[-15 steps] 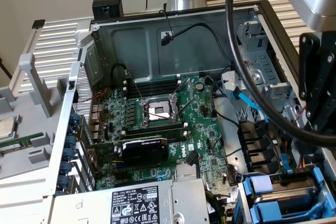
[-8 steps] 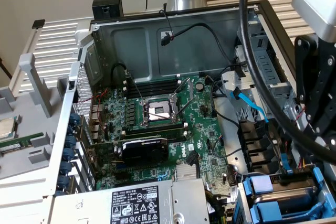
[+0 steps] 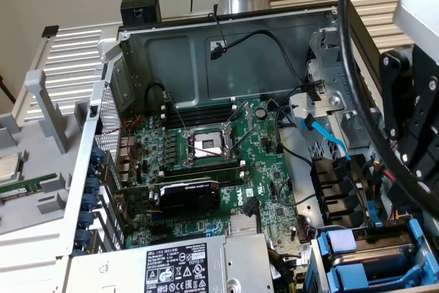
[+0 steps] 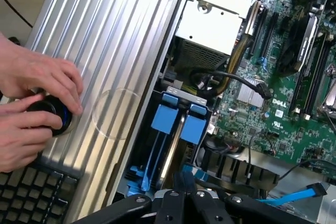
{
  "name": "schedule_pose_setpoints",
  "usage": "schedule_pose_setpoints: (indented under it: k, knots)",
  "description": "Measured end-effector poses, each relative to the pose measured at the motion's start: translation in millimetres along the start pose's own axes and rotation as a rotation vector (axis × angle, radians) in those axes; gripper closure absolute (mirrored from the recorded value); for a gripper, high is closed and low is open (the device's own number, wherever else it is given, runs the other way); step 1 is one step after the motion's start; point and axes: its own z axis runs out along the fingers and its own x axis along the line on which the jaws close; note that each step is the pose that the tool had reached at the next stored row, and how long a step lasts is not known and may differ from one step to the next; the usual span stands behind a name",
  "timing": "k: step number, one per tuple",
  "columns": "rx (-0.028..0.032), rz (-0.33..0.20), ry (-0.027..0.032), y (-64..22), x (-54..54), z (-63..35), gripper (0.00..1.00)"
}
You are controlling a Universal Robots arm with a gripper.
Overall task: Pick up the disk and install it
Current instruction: 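Insert the second disk wire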
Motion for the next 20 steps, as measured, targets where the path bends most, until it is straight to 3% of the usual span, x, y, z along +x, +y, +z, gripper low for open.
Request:
schedule_pose_setpoints:
  k: [20]
  knots:
    - [-0.0124,-0.362,0.0303,0.0,0.0,0.1,0.89]
